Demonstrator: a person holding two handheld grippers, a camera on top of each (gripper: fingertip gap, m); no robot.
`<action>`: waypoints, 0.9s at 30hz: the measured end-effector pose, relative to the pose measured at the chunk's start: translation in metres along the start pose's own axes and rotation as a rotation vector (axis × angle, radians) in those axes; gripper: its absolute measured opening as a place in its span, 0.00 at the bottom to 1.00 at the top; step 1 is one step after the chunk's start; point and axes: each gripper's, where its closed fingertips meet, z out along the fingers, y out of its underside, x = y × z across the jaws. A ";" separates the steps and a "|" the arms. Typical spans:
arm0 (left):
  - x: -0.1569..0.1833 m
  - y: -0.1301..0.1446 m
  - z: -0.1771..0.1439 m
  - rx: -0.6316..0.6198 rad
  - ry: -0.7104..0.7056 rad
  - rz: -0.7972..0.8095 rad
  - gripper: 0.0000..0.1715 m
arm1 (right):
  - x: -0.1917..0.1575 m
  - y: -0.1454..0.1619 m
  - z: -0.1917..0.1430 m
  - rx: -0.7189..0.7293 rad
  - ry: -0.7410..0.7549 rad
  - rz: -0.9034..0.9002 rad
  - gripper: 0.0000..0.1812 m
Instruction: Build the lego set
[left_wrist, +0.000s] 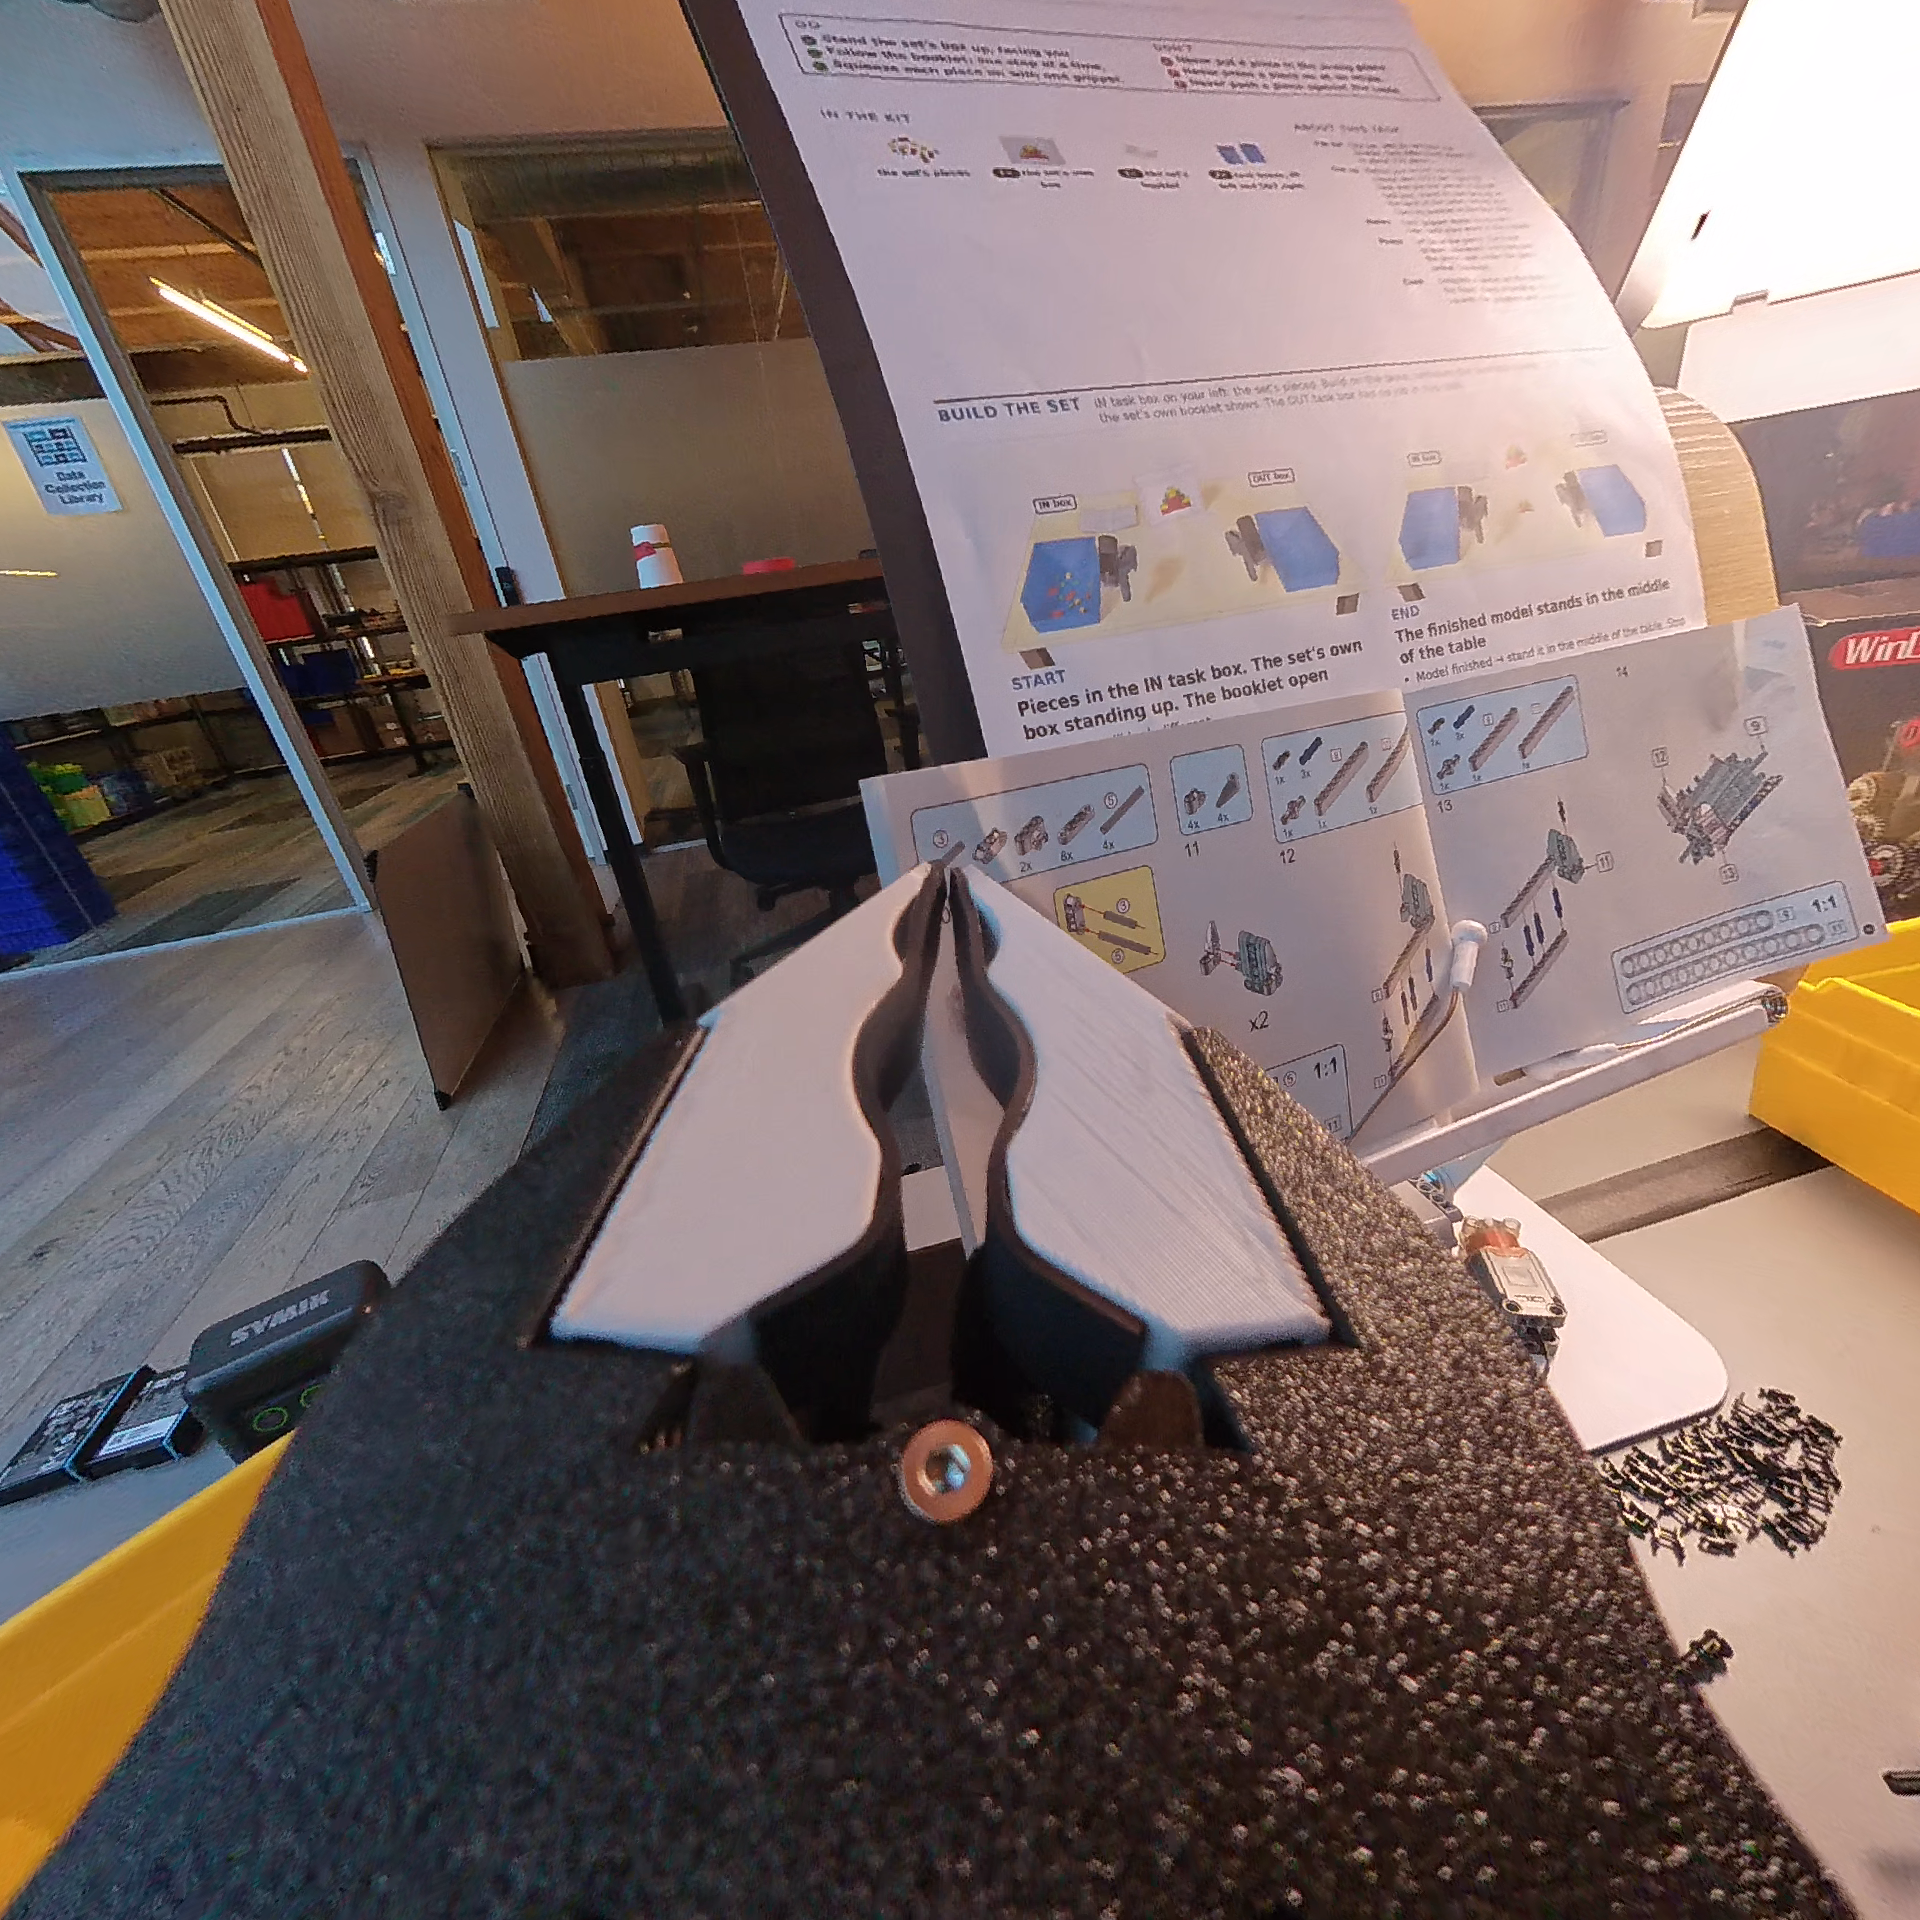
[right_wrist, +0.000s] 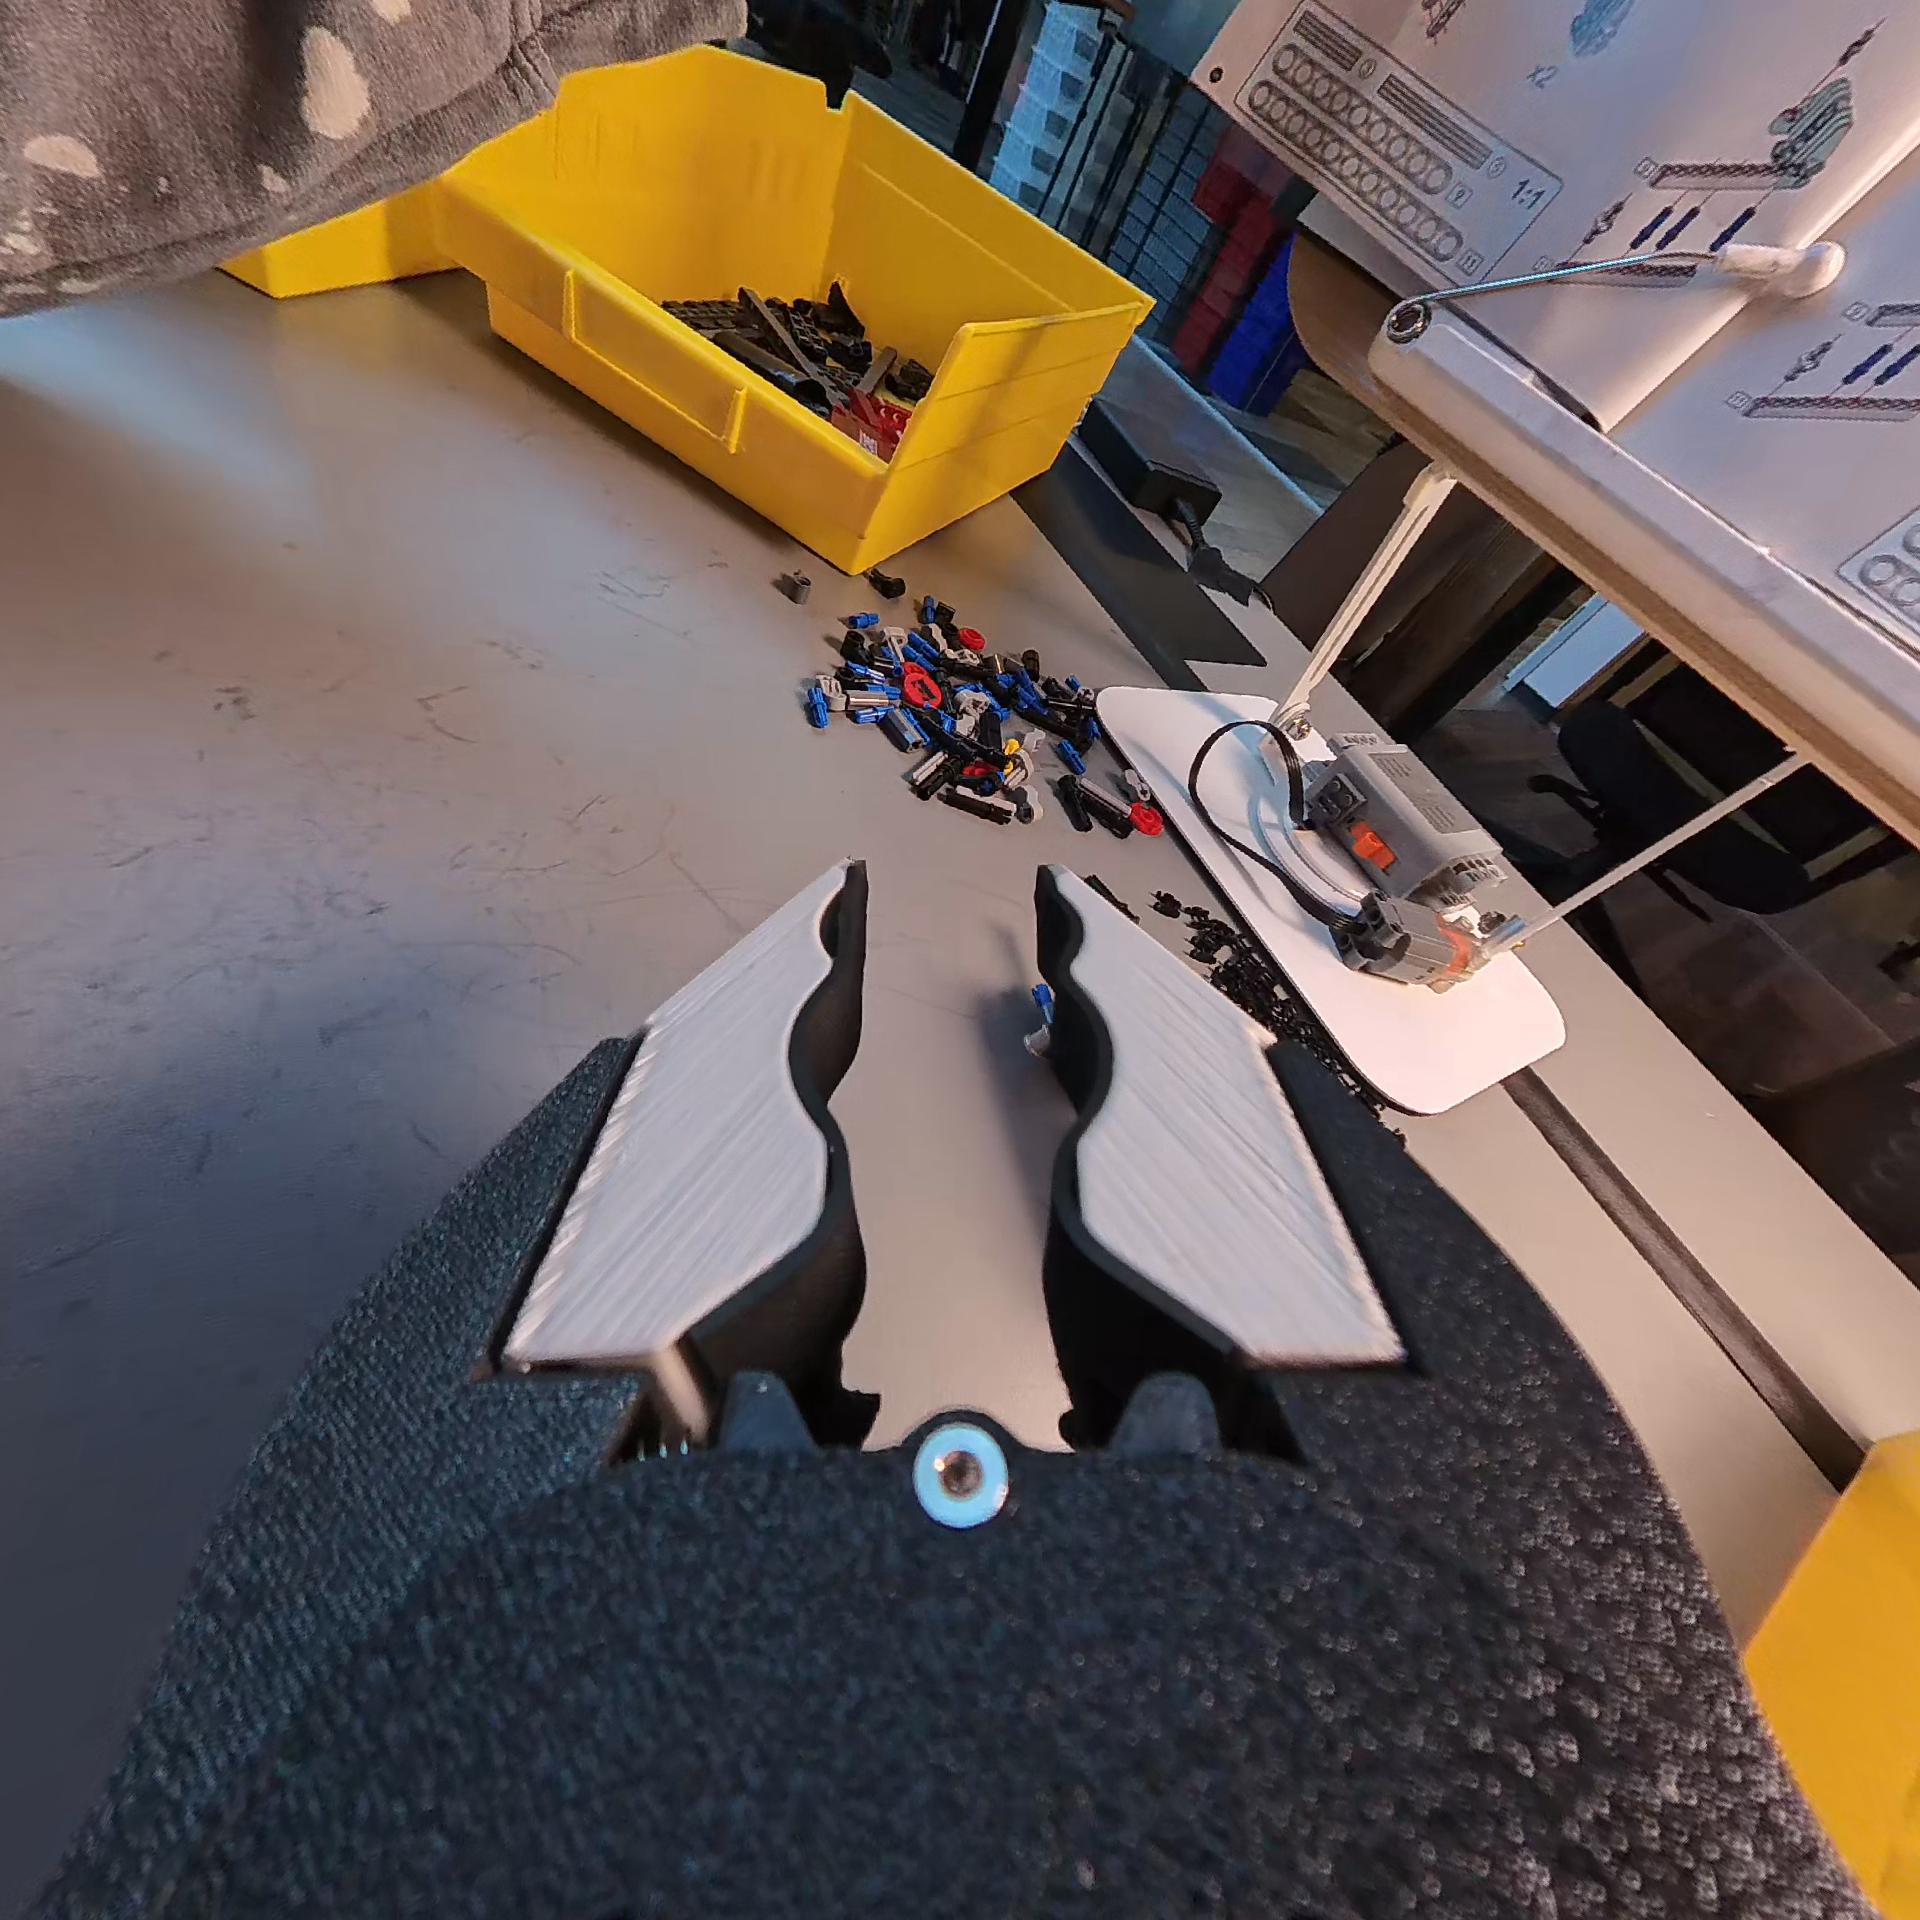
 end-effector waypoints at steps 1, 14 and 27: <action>0.001 0.000 0.000 -0.001 0.006 0.002 0.00 | 0.000 0.000 0.000 -0.001 -0.001 -0.001 0.17; 0.183 0.194 -0.035 -0.874 0.857 0.222 0.06 | 0.001 0.000 -0.002 0.003 0.001 0.009 0.17; 0.174 0.253 -0.027 -1.118 0.666 0.261 0.06 | -0.004 0.001 -0.005 -0.009 -0.040 0.027 0.17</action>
